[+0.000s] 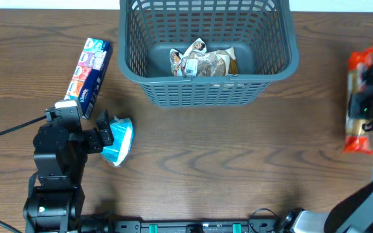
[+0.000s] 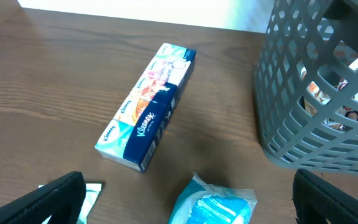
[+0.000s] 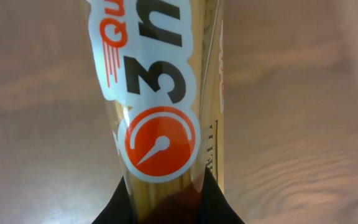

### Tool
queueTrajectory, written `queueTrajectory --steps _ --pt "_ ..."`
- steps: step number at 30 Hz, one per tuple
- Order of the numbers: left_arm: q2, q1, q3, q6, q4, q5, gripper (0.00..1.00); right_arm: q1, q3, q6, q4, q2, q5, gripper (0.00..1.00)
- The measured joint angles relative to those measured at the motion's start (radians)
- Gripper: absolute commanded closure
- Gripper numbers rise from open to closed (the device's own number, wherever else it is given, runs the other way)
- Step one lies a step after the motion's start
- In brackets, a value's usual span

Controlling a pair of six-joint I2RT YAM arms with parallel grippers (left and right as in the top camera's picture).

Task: Pack container
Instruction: 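Lift the spaghetti package and drop it into the basket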

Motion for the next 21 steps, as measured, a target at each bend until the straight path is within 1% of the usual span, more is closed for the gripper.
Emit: queueTrajectory --steps 5,9,13,21 --pt "0.000 0.000 0.000 0.000 0.000 0.000 0.01 0.052 0.078 0.008 0.001 -0.069 -0.002 0.99" --pt "0.000 0.000 0.000 0.000 0.000 0.000 0.01 0.135 0.136 0.008 0.039 -0.104 -0.002 0.99" --pt "0.000 0.000 0.000 0.000 -0.001 0.000 0.02 0.238 0.219 0.008 0.080 -0.124 -0.023 0.99" --pt "0.000 0.000 0.000 0.000 -0.002 0.000 0.01 0.465 0.447 -0.008 0.136 -0.126 -0.122 0.99"
